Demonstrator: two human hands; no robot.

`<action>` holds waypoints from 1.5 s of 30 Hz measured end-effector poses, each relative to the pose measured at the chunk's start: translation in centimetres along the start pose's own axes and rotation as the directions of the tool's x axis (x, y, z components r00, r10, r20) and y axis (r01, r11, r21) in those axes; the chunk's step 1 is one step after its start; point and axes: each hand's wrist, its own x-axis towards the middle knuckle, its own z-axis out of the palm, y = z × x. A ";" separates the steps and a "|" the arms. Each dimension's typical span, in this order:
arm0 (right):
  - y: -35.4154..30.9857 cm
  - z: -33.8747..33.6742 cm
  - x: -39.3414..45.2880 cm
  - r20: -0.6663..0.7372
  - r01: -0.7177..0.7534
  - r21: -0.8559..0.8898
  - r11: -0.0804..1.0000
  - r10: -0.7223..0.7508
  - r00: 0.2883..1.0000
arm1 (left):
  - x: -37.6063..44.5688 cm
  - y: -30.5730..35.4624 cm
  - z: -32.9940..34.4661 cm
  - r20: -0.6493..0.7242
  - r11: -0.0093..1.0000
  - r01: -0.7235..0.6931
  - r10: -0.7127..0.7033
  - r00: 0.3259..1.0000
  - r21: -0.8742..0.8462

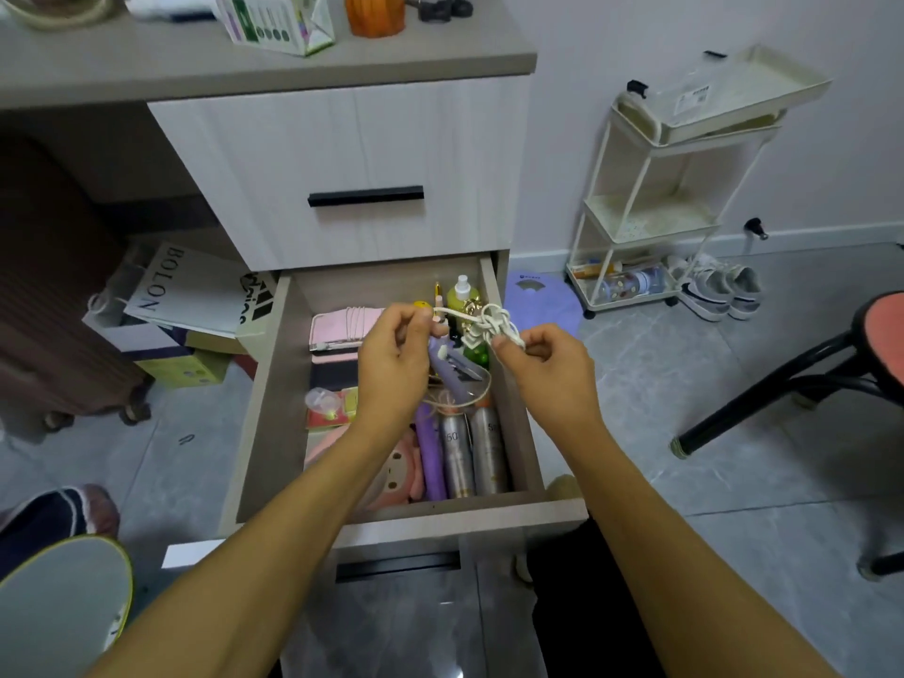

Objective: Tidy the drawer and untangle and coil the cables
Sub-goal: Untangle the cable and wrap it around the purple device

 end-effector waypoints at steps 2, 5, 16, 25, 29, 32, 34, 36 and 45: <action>-1.0 -0.2 -0.3 0.040 0.019 0.026 0.999 -0.020 0.999 | -0.5 1.5 -0.6 -0.009 0.998 -0.058 0.058 0.998 -0.008; -2.8 -0.1 -1.2 0.098 0.057 0.024 0.998 -0.059 0.993 | -1.3 3.9 -2.3 -0.030 0.996 -0.084 0.083 0.996 -0.012; -9.4 2.0 -5.5 0.163 0.178 -0.017 0.984 -0.172 0.972 | -3.3 11.0 -8.4 -0.123 0.991 -0.126 0.119 0.985 -0.052; -9.7 1.3 -11.9 0.129 0.101 0.032 0.994 -0.104 0.986 | -9.4 12.1 -13.0 0.124 0.999 0.050 -0.051 0.991 0.009; -9.1 0.7 -15.6 0.255 0.056 0.083 0.995 -0.076 0.964 | -12.7 12.3 -13.6 0.120 0.993 0.119 -0.116 0.986 -0.018; -8.0 -0.9 -18.3 0.328 0.041 0.127 0.991 -0.081 0.941 | -15.6 12.2 -13.9 0.137 0.993 0.120 -0.117 0.984 -0.013; -6.3 -2.0 -19.9 0.392 0.061 0.146 0.987 -0.115 0.913 | -17.7 11.3 -13.8 0.159 0.991 0.136 -0.132 0.978 -0.015; -4.6 -2.9 -20.7 0.459 0.176 0.041 0.984 -0.175 0.871 | -19.3 10.6 -13.4 0.171 0.984 0.178 -0.169 0.971 -0.035; -0.9 -2.9 -23.4 0.559 0.302 -0.175 0.937 -0.159 0.814 | -23.1 6.7 -12.7 0.228 0.969 0.244 -0.231 0.946 -0.030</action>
